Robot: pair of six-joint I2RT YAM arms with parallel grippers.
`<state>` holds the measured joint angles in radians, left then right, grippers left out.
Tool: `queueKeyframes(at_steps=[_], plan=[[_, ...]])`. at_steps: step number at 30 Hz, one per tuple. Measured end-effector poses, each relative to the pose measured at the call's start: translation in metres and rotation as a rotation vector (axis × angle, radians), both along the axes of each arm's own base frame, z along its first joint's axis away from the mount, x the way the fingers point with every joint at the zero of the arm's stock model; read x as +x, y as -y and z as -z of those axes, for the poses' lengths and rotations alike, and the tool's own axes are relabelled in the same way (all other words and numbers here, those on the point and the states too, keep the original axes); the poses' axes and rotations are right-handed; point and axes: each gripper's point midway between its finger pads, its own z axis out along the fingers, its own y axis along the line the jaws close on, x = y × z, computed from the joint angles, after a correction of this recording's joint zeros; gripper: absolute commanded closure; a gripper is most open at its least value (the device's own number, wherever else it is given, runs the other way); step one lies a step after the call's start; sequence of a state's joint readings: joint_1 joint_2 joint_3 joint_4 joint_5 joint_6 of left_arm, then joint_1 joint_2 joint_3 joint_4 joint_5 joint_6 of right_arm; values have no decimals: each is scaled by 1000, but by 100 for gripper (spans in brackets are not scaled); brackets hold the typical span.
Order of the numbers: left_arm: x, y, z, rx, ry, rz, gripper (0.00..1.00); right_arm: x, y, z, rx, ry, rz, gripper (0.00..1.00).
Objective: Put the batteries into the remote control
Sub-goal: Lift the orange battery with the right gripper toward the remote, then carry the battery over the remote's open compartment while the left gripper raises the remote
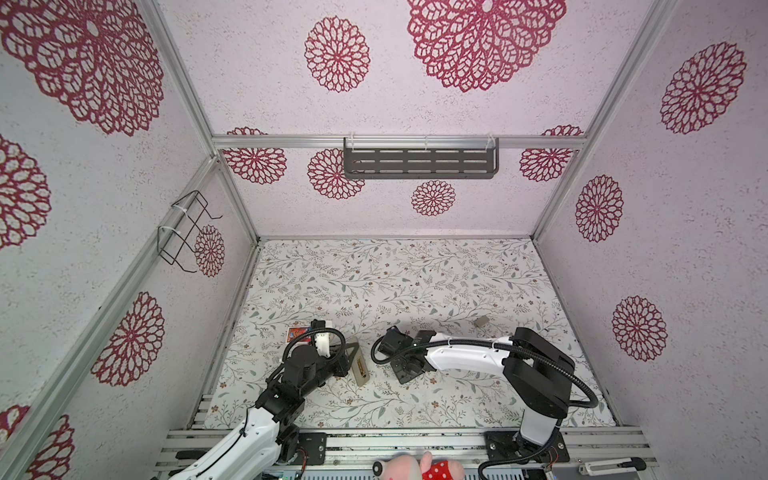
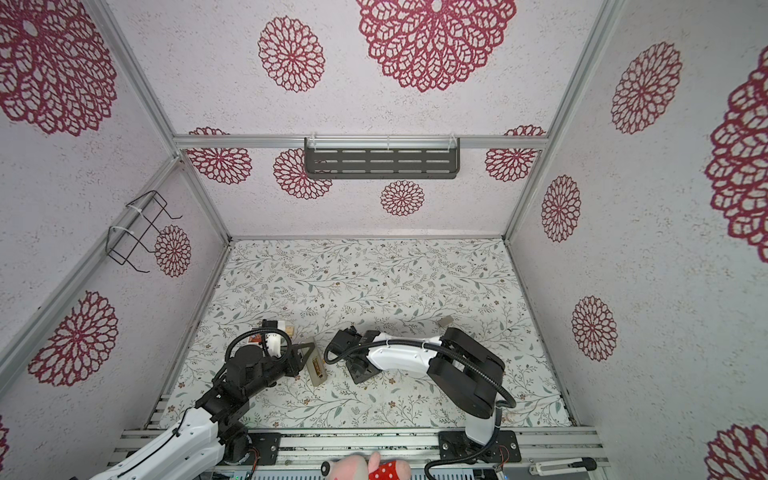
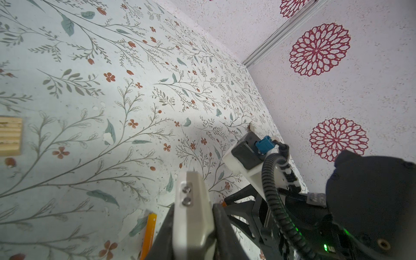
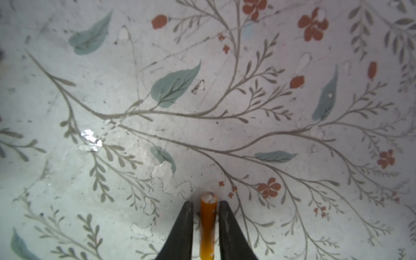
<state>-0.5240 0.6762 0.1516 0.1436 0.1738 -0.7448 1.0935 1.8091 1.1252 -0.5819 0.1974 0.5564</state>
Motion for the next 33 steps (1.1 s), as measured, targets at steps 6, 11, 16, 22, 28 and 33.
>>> queueKeyframes(at_steps=[6,11,16,22,28,33], plan=[[-1,1,1,4,4,10,100,1,0,1,15,-37,-5,79],[-2,3,-3,-6,17,25,100,2,-1,2,24,-69,-15,82],[-3,5,-13,-27,49,32,100,3,-1,2,21,-95,-27,85],[-3,6,-16,-37,62,38,100,3,-1,2,7,-117,-44,95],[-5,6,-12,-36,54,46,100,0,0,2,47,-113,-49,96],[-5,7,-12,-38,52,46,100,-2,-1,1,101,-99,-48,98]])
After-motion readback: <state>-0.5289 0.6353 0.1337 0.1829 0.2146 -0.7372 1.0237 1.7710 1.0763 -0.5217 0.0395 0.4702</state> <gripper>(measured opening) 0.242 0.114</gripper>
